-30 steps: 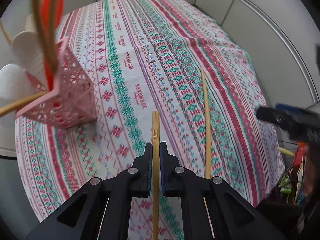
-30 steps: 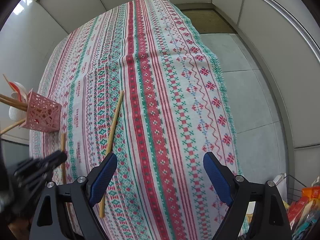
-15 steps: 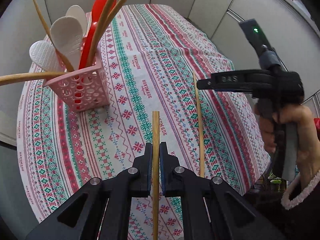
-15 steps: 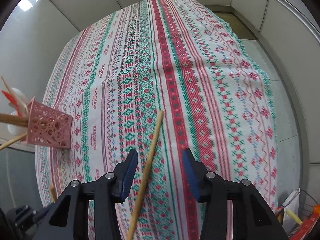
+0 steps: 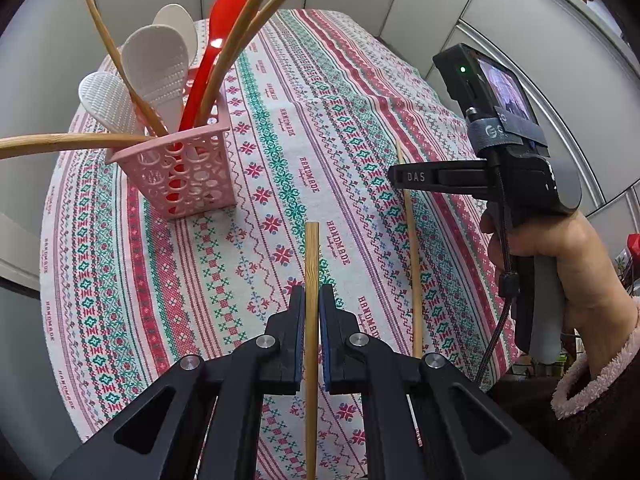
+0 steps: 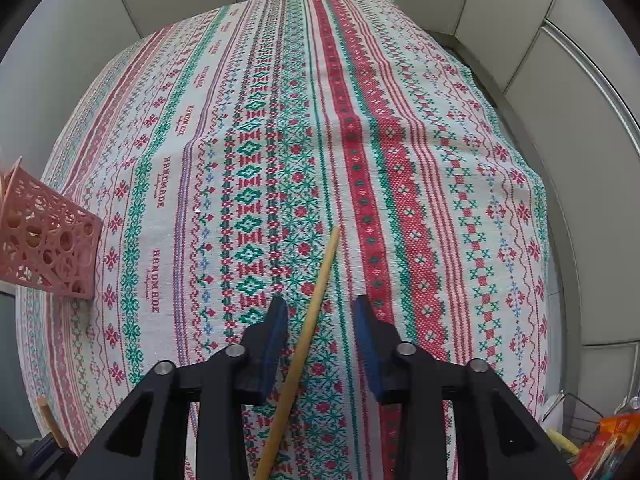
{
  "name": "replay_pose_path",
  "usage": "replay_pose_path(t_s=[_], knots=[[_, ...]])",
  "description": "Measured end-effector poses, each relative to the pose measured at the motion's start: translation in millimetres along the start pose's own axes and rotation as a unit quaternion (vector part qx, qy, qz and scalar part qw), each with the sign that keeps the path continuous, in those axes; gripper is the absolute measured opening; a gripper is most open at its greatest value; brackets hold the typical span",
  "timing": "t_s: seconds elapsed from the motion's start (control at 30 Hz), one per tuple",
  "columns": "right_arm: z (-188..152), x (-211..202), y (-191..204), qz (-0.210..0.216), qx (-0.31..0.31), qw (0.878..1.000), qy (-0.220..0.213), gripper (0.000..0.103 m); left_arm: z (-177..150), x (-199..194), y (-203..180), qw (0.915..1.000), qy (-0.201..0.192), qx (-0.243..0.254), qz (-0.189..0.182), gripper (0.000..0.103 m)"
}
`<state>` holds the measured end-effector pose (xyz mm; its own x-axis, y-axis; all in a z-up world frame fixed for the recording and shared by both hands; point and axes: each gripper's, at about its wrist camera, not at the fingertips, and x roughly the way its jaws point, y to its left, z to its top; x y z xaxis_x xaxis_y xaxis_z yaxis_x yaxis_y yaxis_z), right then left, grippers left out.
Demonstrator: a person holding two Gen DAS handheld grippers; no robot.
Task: Organize utensils
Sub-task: 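Lift the chopstick with the left tool while the right tool grasps the other chopstick, then carry both chopsticks upright over the pink basket with both tools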
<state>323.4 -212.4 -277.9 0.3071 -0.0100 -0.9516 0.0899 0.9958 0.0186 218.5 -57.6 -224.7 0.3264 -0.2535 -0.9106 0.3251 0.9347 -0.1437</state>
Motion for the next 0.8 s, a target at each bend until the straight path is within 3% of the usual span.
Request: replay_pose_path(t_s=[0.1, 0.2, 0.37, 0.8], knots=[[-2.8, -0.9, -2.5, 0.007, -0.003, 1.0, -0.008, 0.01, -0.7, -2.8, 0.7, 1.0, -0.004, -0.001, 0.004, 0.007], [-7.2, -2.5, -10.1, 0.023, 0.006, 1.0, -0.011, 0.007, -3.5, -9.1, 1.7, 0.9999, -0.011, -0.002, 0.006, 0.007], [-15.4, -15.7, -30.4, 0.066, 0.035, 0.997, -0.01, 0.006, -6.3, -26.9, 1.8, 0.9993, -0.037, -0.003, 0.008, 0.007], [-43.9, -129.2, -38.4, 0.126, 0.014, 0.985, -0.117, 0.006, -3.4, -95.8, 6.2, 0.9908, -0.134, -0.016, -0.012, 0.007]])
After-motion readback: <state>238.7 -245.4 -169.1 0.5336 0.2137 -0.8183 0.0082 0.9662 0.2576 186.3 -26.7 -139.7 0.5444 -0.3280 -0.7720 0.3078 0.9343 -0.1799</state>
